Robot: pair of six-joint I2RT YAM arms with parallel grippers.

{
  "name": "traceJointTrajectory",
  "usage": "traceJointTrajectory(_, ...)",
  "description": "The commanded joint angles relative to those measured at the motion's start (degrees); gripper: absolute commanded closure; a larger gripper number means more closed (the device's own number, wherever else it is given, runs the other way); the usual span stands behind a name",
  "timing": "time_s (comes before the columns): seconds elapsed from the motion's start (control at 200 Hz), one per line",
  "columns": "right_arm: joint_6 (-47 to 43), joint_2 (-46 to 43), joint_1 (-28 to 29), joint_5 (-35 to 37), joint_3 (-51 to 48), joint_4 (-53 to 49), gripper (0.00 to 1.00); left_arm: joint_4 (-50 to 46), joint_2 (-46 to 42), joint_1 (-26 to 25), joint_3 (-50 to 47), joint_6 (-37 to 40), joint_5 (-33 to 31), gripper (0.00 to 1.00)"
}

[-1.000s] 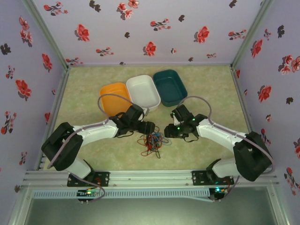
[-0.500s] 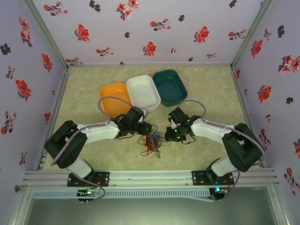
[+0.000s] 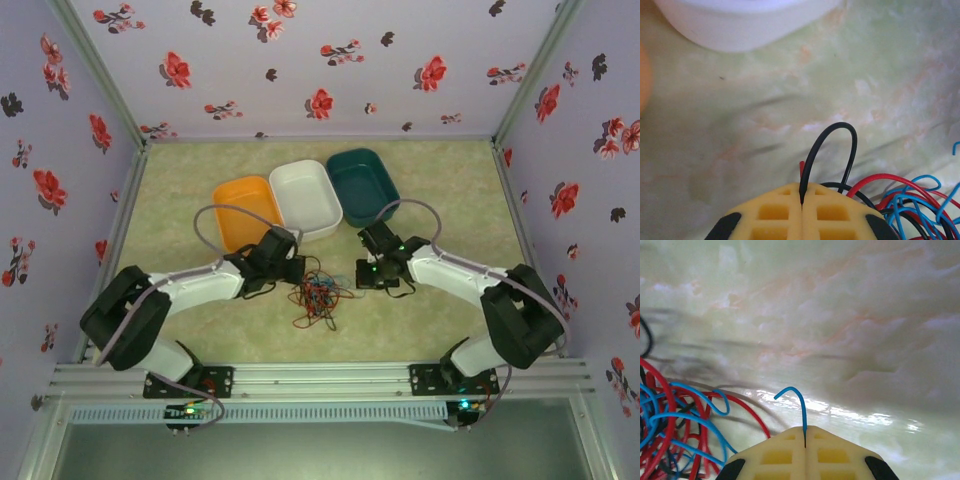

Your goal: Untangle the cables

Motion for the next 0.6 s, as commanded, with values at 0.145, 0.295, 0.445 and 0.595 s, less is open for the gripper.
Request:
traceJointTrajectory(0.145, -1.3, -4.4, -2.1, 7.5, 3.3, -6.6, 0.95, -3.5, -4.4, 1.7, -0.5, 6.1, -5.5, 1.0)
traceJointTrajectory(0.295, -1.0, -5.5, -3.5, 8.0, 4.0, -7.4, 0.94, -2.9, -4.5, 1.7, -0.1, 6.9, -5.6, 1.0)
traceJointTrajectory(0.445, -0.7, -5.9, -5.0, 10.4, 4.7, -10.4, 0.93, -2.8, -4.1, 1.7, 0.4, 7.1, -5.7, 1.0)
traceJointTrajectory(0.595, -0.3, -6.9, -6.9, 12.0, 4.1, -11.6, 0.9, -2.9, -4.4, 1.8, 0.3, 7.6, -5.5, 1.0)
